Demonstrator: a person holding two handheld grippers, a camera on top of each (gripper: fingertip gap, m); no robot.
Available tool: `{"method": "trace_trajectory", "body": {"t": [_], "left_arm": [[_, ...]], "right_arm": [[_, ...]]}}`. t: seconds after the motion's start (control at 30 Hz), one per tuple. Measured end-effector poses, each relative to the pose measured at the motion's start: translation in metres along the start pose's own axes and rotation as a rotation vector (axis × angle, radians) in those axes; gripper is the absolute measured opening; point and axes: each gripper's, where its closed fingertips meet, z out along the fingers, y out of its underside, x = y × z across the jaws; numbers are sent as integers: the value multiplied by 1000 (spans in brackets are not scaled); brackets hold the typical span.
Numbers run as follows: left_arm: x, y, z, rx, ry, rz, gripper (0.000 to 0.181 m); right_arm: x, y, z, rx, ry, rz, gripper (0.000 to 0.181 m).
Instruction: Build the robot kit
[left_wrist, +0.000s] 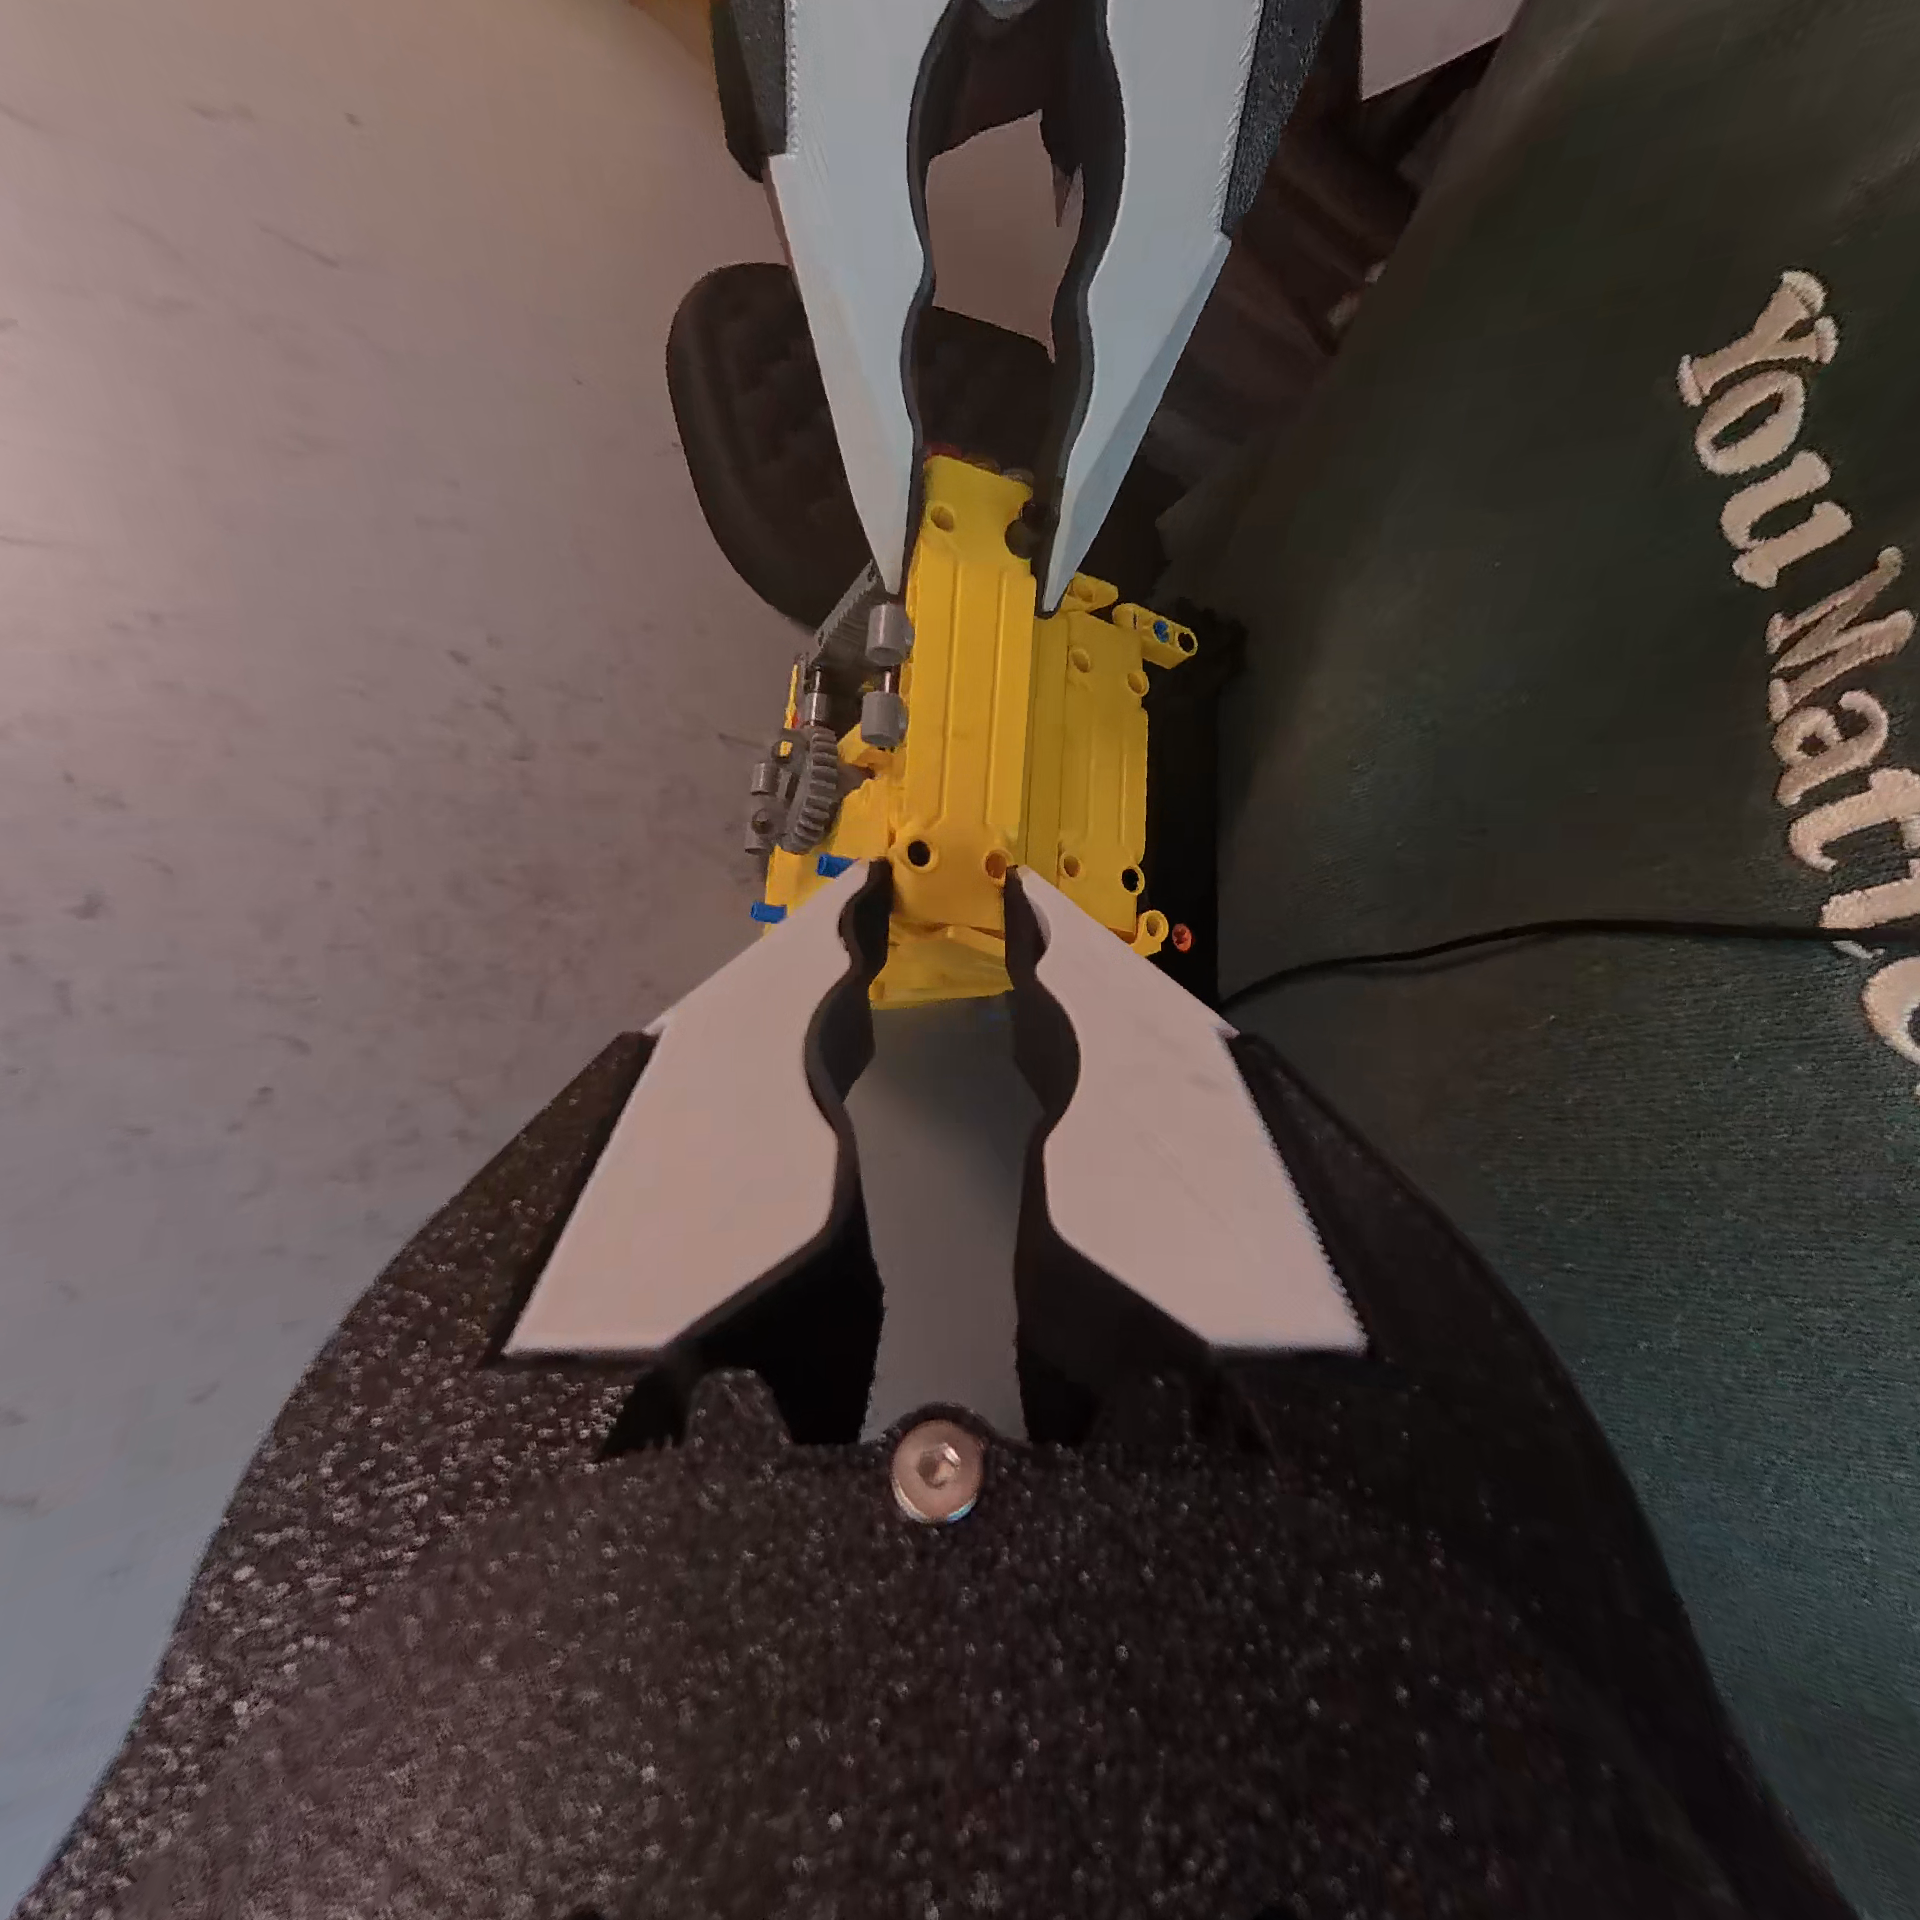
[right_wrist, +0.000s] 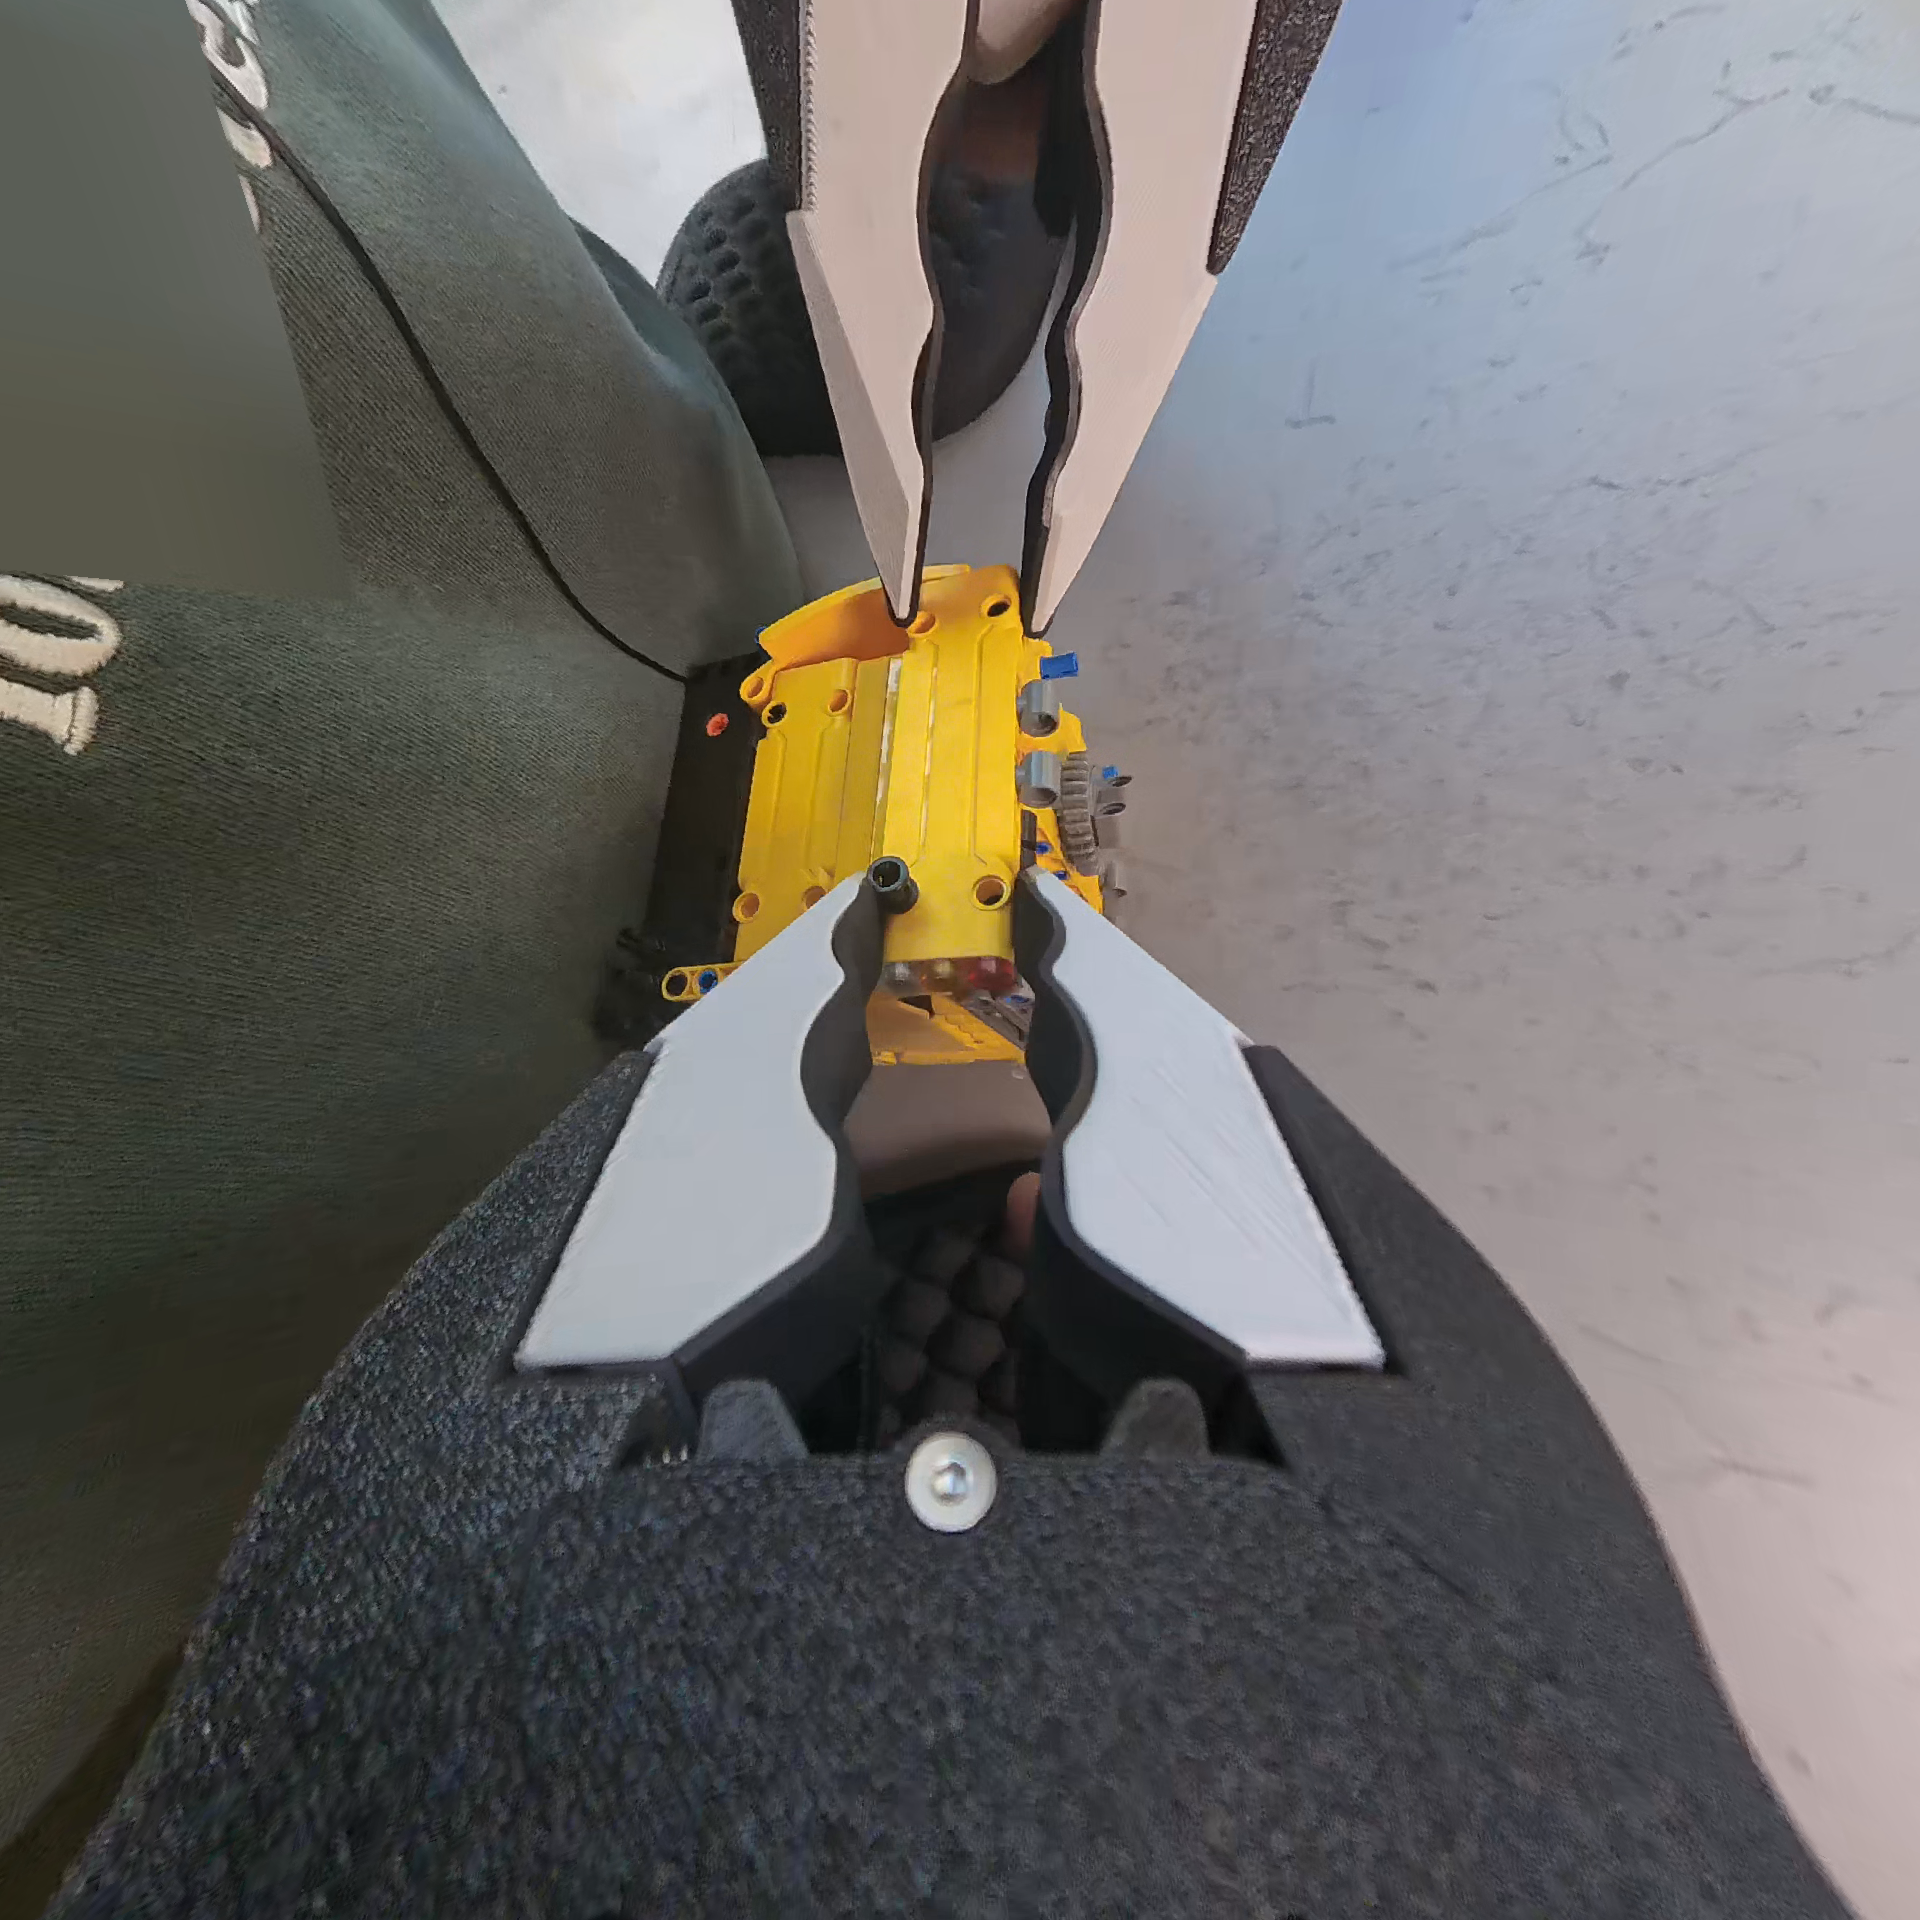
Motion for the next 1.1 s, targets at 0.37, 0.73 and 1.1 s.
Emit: {"method": "trace_trajectory", "body": {"t": [0.37, 0.73, 1.1], "left_arm": [[2, 0, -1, 8, 28, -9, 20], [2, 1, -1, 27, 53, -30, 19], [1, 0, -1, 73, 63, -82, 20]], "right_arm": [[-2, -10, -14, 3, 190, -243, 35], [-3, 0, -6, -101, 171, -168, 22], [-4, 4, -3, -102, 53, -56, 24]]}}
